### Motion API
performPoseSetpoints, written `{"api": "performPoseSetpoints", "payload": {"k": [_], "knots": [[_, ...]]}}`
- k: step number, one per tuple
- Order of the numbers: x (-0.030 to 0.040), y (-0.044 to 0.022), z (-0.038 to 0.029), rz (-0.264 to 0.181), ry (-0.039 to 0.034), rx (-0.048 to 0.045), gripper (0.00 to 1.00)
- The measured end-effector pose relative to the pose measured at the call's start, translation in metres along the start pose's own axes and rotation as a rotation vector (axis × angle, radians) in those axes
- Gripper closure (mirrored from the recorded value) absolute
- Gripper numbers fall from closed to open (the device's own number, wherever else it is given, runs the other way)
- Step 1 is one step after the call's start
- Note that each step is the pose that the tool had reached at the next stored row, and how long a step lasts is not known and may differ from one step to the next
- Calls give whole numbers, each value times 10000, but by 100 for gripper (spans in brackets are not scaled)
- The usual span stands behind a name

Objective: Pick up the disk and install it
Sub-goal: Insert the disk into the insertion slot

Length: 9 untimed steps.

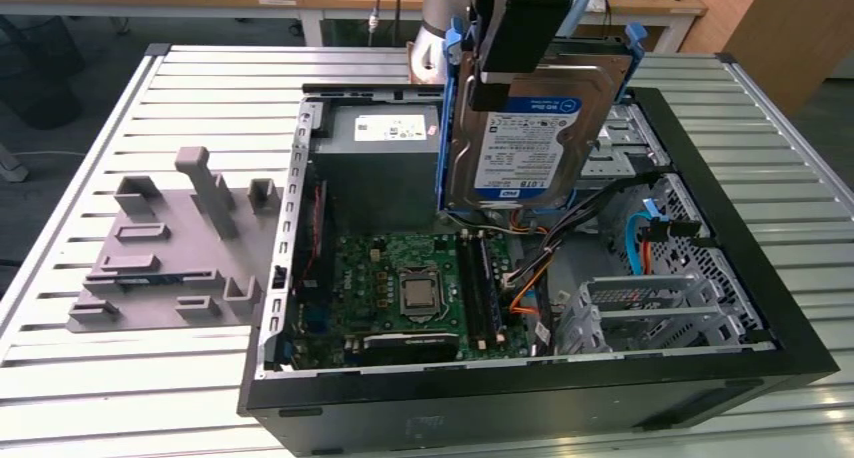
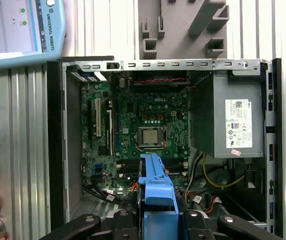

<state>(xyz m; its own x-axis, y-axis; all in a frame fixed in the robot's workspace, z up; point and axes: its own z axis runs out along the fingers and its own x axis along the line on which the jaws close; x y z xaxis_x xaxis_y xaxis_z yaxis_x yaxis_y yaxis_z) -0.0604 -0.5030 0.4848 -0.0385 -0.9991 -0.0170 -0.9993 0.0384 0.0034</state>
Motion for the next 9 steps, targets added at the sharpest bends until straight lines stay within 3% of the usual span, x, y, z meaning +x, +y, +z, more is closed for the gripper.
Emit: {"api": "performPoseSetpoints", "payload": {"k": [9], "knots": [[1,0,0,1,12,1,64]]}}
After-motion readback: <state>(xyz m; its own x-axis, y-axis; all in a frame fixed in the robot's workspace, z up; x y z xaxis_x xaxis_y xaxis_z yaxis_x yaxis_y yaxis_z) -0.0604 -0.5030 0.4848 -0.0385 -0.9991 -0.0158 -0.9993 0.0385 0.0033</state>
